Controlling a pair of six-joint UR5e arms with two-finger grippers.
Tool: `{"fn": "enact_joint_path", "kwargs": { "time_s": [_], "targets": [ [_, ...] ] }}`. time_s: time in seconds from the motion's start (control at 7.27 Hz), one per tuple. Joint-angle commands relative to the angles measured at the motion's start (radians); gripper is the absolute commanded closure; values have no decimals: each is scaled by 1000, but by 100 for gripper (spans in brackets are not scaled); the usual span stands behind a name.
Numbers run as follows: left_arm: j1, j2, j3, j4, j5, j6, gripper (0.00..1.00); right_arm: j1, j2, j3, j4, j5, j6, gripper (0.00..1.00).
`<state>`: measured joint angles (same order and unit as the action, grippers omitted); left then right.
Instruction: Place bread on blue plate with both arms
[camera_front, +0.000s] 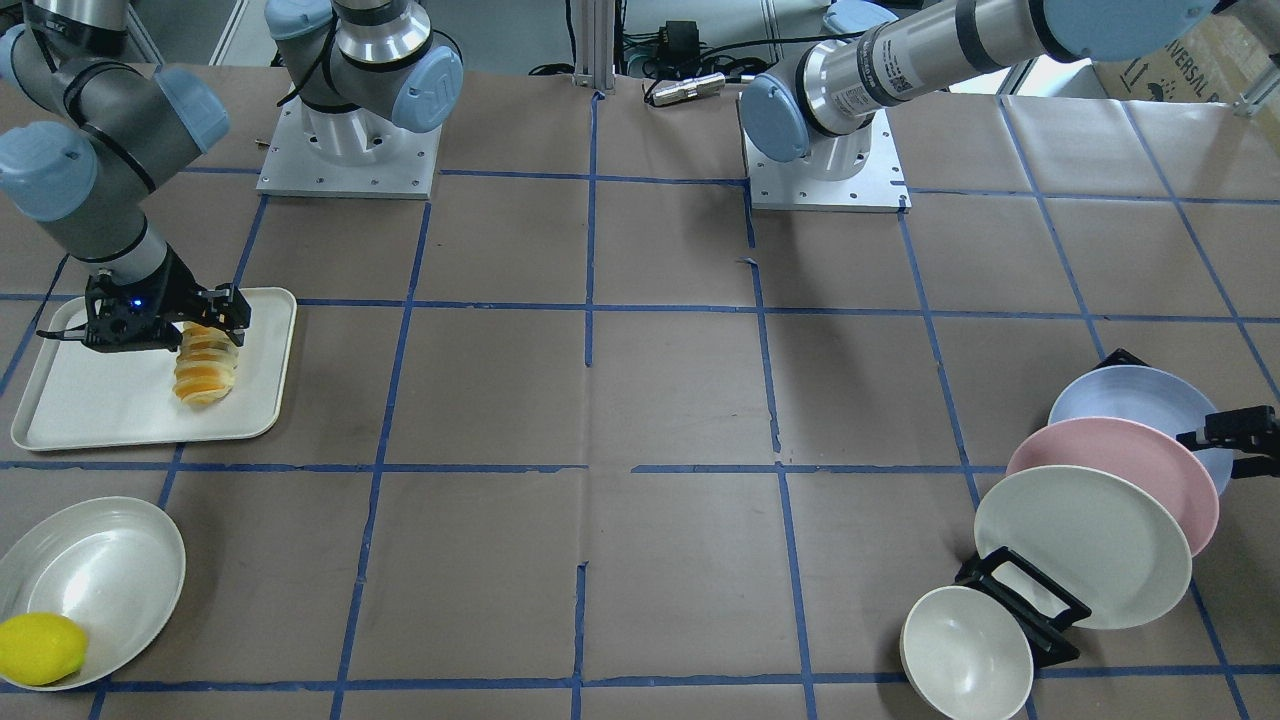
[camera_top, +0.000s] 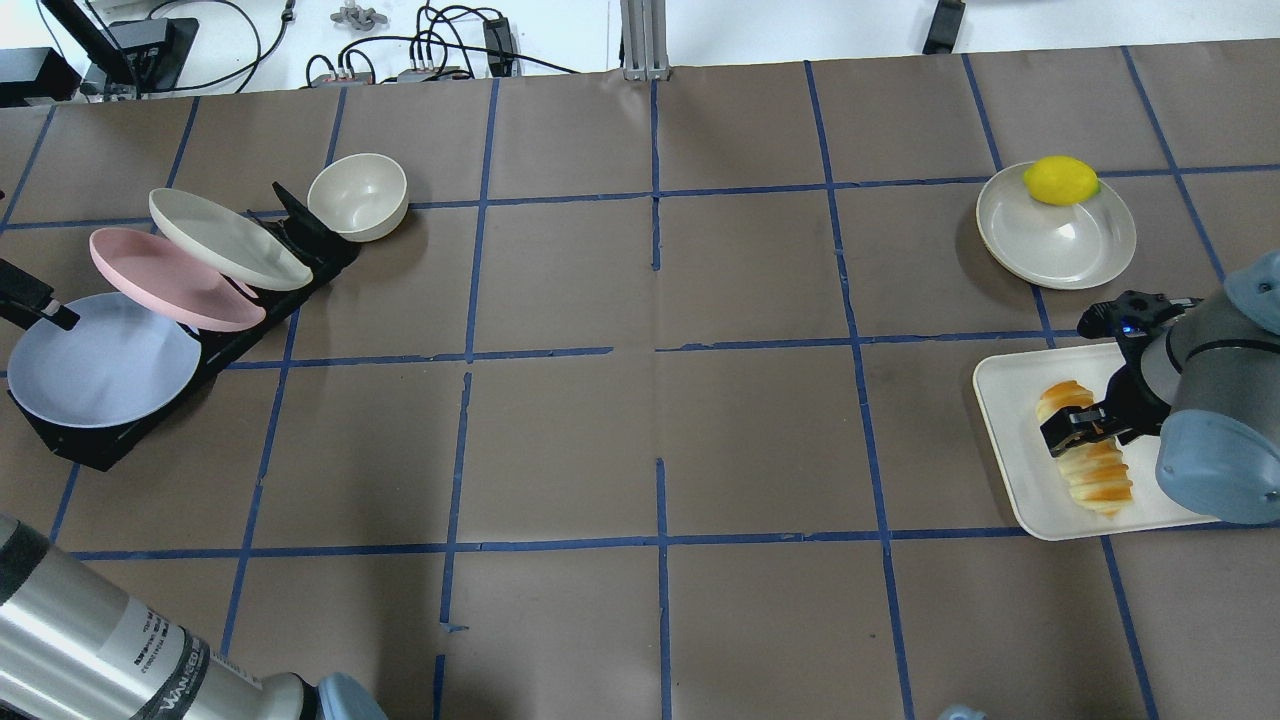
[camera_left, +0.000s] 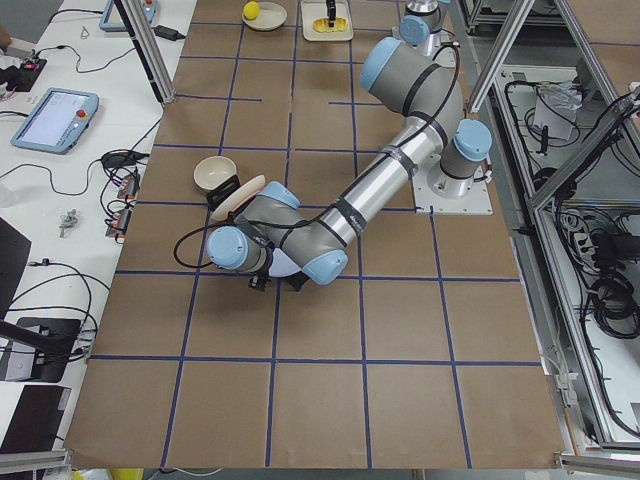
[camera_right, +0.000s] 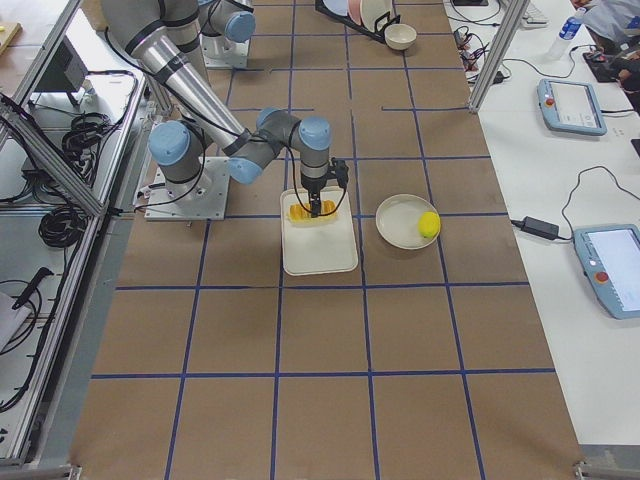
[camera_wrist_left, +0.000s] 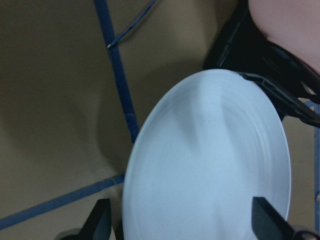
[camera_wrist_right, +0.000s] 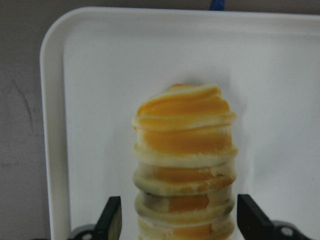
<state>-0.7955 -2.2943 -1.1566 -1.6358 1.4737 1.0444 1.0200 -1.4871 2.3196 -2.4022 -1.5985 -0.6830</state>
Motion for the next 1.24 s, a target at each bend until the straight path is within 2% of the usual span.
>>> {"fn": "enact_joint_path", "kwargs": {
  "time_s": [0.0,0.14,0.28,0.41,0.55,0.69,1.1],
  "targets": [
    [-4,-20,12,1,7,2,2,-1,28,3,-34,0,-13,19],
    [-4,-22,2,-1,13,3,11,-1,45,4,-46,0,-15,20],
    [-1,-20,0,-5,19,3,29,-1,48,4,-55,2,-18,25],
    [-1,-20,0,-12,33,3,54,-1,47,6,-55,2,-16,46],
    [-1,-22,6,-12,33,3,73,-1,47,6,-55,0,-15,90],
    [-1,-20,9,-12,33,3,85,-1,47,6,-57,0,-15,96],
    [-1,5,17,-62,34,3,89,0,3,-6,-48,-12,-12,96]
  ]
}}
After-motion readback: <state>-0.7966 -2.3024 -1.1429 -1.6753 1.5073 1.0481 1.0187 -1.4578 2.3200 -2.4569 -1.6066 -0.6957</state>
